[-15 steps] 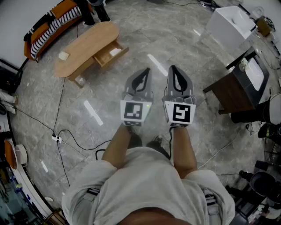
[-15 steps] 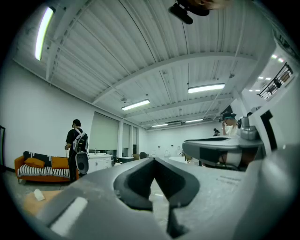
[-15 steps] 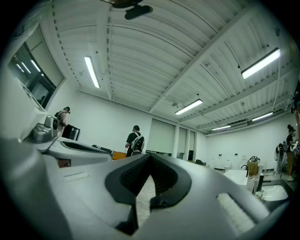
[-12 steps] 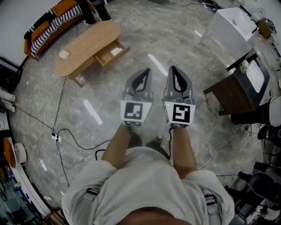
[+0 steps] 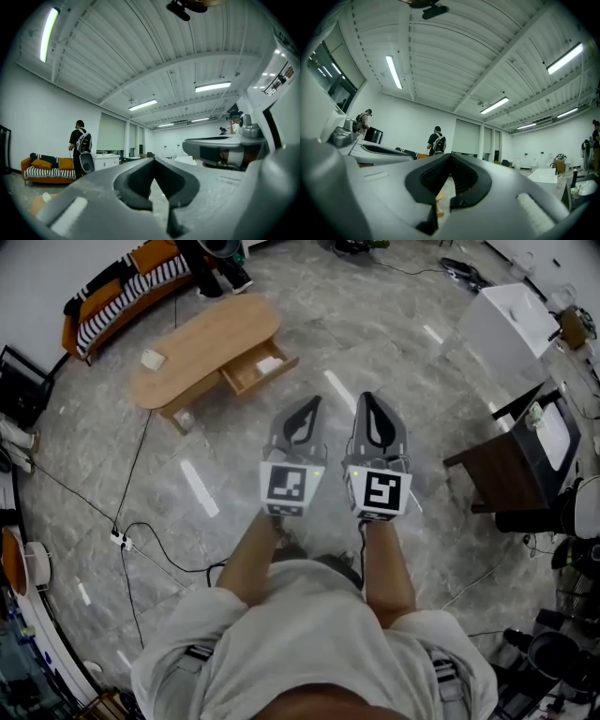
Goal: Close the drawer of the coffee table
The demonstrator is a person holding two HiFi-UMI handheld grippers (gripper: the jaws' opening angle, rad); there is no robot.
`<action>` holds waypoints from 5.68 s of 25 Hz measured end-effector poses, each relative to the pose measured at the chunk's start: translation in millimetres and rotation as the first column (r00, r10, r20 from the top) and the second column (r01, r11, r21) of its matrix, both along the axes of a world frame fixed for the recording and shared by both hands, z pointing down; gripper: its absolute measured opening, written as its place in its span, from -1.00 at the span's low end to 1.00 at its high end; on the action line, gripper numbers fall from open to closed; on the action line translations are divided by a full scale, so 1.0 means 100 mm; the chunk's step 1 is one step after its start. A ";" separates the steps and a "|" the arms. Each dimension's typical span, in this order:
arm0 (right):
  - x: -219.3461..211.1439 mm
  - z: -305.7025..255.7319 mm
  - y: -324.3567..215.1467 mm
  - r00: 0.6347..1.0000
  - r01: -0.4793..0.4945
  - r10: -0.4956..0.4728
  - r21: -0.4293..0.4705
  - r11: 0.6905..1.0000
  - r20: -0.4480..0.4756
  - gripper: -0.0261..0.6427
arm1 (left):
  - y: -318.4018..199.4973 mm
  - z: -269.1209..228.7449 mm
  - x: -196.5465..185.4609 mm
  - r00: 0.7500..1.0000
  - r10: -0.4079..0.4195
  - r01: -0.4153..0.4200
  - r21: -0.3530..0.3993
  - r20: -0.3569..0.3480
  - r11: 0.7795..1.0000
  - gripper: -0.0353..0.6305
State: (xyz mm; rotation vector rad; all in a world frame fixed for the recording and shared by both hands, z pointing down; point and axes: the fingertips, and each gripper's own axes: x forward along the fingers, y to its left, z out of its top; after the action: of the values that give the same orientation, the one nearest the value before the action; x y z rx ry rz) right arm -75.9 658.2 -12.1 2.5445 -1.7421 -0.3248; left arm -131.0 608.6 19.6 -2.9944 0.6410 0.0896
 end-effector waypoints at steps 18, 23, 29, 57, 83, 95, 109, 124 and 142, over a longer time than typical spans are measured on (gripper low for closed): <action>0.40 0.22 -1.69 0.989 0.145 -0.144 -0.068 0.987 0.012 -0.90 | -1.62 0.26 0.30 0.989 -0.141 0.143 -0.042 0.040 0.989 -0.83; 0.82 0.12 -2.33 0.972 0.236 -0.236 -0.063 0.970 -0.001 -0.90 | -2.23 0.14 0.70 0.977 -0.212 0.213 -0.024 0.038 0.977 -0.83; 1.37 0.23 -2.84 0.953 0.302 -0.300 -0.072 0.951 0.037 -0.90 | -2.67 0.28 1.19 0.961 -0.260 0.266 -0.054 0.091 0.962 -0.83; 1.08 1.18 -5.74 0.854 0.513 -0.512 -0.307 0.801 0.093 -0.90 | -5.67 1.11 0.39 0.840 -0.525 0.543 -0.208 0.139 0.814 -0.83; 1.67 3.44 -6.71 0.799 0.595 -0.519 -0.528 0.606 0.305 -0.90 | -6.30 3.36 0.78 0.780 -0.431 0.608 -0.390 0.453 0.691 -0.83; 1.75 4.36 -6.85 0.785 0.605 -0.525 -0.593 0.531 0.329 -0.90 | -6.33 4.28 0.73 0.759 -0.369 0.617 -0.412 0.536 0.670 -0.83; 1.69 5.72 -6.75 0.738 0.631 -0.550 -0.688 0.359 0.390 -0.90 | -6.21 5.67 0.58 0.693 -0.278 0.662 -0.435 0.665 0.610 -0.83; 1.67 6.89 -6.37 0.684 0.569 -0.628 -0.810 0.142 0.371 -0.90 | -5.67 6.88 0.37 0.484 -0.014 0.541 -0.286 0.875 0.791 -0.83; 2.15 7.63 -6.16 0.444 0.197 -0.877 -0.975 -0.106 0.185 -0.44 | -5.41 7.59 -0.20 0.141 0.197 0.359 -0.236 0.970 0.903 -0.49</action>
State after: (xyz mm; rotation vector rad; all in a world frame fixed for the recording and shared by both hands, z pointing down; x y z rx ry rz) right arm 139.2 42.0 751.2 0.4724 -1.7522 0.0667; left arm -150.9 67.5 778.4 -2.3349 0.6025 -2.1411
